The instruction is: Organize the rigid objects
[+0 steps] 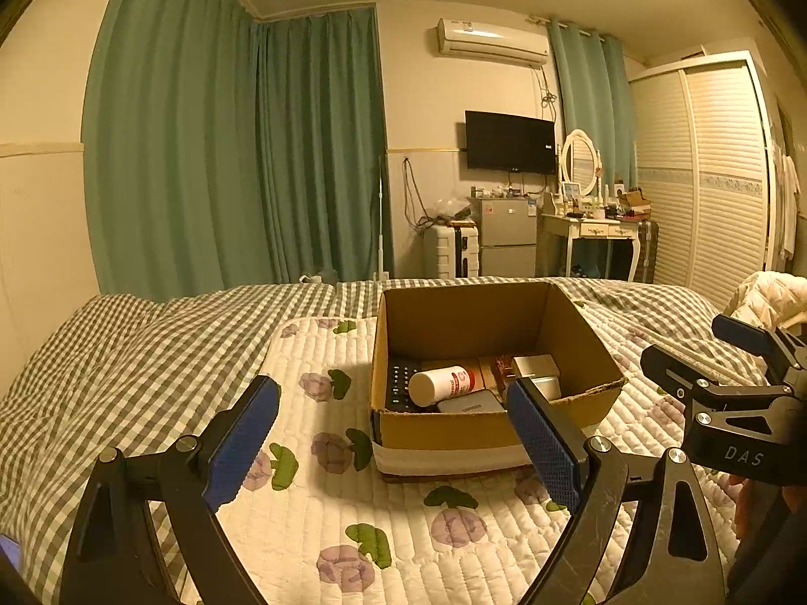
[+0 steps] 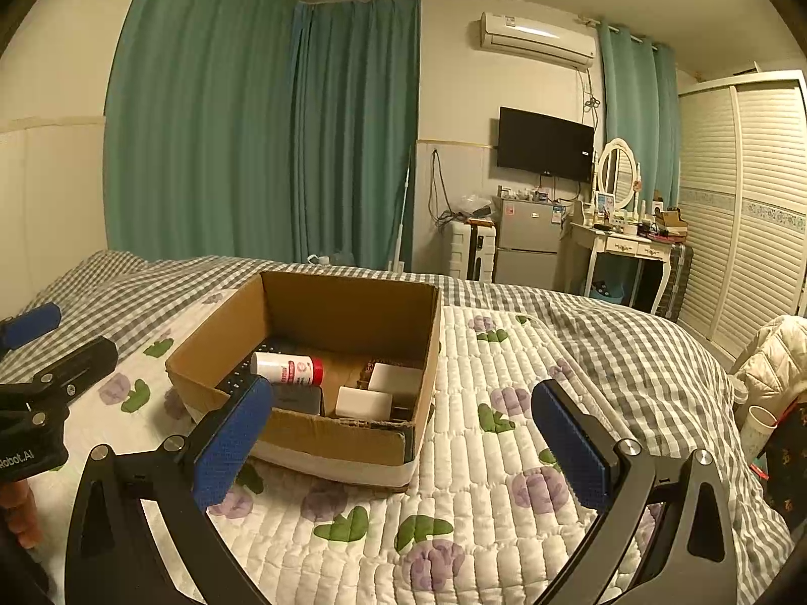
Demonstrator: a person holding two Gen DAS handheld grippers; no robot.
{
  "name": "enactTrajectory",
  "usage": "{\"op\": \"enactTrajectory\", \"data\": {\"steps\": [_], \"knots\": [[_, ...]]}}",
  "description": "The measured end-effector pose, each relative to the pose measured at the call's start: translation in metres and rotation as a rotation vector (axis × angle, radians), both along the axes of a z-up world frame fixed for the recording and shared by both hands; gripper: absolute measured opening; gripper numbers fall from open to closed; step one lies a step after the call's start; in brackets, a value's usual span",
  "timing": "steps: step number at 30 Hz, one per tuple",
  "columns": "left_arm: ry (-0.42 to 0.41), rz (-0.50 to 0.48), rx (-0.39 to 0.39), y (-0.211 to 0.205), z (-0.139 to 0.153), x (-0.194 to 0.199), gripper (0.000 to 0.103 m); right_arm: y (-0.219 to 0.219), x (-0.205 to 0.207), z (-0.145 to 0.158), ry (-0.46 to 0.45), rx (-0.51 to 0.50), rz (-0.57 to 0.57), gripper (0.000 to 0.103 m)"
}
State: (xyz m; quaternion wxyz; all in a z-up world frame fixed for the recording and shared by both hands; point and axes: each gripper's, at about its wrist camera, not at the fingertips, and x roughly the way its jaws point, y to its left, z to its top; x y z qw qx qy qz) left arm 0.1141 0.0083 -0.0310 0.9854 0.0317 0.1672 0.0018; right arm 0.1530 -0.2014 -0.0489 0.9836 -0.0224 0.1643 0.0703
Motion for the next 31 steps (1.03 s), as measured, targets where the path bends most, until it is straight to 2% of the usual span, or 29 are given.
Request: {"op": "enactTrajectory", "data": {"steps": [31], "knots": [[-0.007,0.014,0.01,0.0026,-0.0029,-0.0001,0.094,-0.0004,0.0002,-0.0047,0.01,0.0,-0.001,0.103]]}}
